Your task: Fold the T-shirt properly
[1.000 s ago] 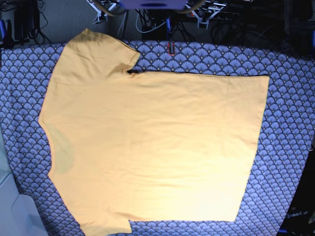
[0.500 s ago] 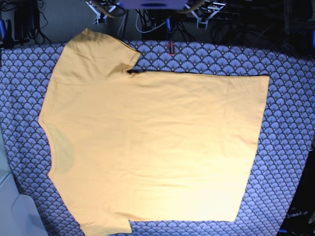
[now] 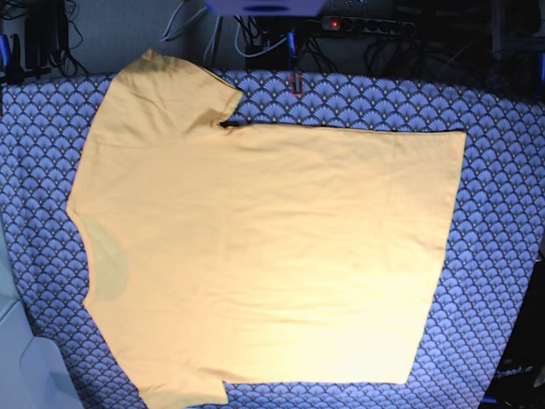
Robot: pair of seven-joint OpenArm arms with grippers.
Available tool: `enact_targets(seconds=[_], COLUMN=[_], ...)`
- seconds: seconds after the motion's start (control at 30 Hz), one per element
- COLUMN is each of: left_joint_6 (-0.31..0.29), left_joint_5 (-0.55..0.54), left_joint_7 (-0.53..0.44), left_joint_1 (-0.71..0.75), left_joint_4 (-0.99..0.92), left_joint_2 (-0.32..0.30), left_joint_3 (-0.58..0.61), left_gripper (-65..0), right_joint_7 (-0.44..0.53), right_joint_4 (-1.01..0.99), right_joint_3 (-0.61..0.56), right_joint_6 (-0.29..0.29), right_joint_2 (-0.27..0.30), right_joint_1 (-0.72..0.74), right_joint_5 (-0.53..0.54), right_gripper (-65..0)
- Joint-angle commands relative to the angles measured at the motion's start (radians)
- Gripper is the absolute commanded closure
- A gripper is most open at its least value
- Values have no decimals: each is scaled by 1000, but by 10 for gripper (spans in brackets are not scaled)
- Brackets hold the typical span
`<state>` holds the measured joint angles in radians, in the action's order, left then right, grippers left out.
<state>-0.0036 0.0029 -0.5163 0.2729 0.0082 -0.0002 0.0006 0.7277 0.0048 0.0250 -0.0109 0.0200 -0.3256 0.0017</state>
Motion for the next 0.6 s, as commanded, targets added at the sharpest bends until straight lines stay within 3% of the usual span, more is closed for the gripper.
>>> enact_targets(seconds=[0.0,0.27,0.57], left_joint_6=[-2,-3,-3], left_joint_5=[-1,1,4], left_joint_7=[-46,-384,-743], left_joint_1=[30,176,326], left_joint_4=[-4,-6,-6], left_joint_2=[-7,-30,-30], left_joint_3=[2,2,6], left_gripper=[0,0,0], right_joint_7=[43,407,623], right_joint_4=[-5,-5,-5], right_joint_3=[5,5,6], right_joint_6=[12,12,12], right_joint_2=[13,38,77], right_joint_1=[-37,-188,-287], right_joint_5=[4,4,4], right_gripper=[0,0,0])
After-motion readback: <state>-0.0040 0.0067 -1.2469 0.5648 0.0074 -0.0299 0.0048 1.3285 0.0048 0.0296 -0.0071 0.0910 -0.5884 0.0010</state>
